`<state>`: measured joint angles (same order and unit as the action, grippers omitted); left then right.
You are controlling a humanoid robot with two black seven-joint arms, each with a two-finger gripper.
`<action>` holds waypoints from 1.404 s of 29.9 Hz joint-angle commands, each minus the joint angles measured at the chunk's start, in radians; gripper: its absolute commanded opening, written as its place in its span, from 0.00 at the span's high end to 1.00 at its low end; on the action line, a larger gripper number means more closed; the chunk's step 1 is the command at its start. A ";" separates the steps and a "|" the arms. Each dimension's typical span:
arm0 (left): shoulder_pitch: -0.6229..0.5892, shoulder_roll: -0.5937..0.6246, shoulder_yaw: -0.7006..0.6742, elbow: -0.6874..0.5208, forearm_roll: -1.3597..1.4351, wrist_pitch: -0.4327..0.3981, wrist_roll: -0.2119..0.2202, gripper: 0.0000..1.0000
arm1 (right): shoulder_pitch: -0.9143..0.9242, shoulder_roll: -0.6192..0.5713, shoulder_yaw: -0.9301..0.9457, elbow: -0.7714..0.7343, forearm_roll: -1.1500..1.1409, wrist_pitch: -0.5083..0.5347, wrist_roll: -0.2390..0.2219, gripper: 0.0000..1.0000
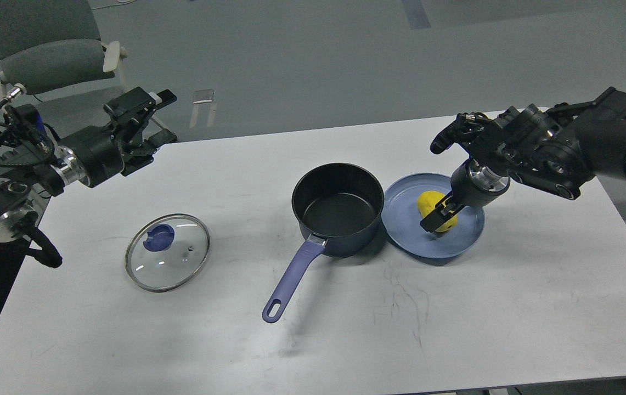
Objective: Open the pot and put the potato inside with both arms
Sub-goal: 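Grasp the potato with the right gripper and lift it over the pot, then lower the potato into the pot with the right gripper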
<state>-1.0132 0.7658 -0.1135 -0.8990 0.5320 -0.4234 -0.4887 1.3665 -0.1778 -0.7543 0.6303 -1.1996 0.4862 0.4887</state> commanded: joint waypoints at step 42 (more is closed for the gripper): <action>0.001 0.007 -0.002 -0.008 -0.001 0.002 0.000 0.02 | 0.187 0.178 0.040 -0.040 0.138 0.002 0.000 0.71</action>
<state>-1.0141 0.7727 -0.1151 -0.9067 0.5307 -0.4231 -0.4888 1.5789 0.0000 -0.7128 0.5949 -1.0700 0.4887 0.4886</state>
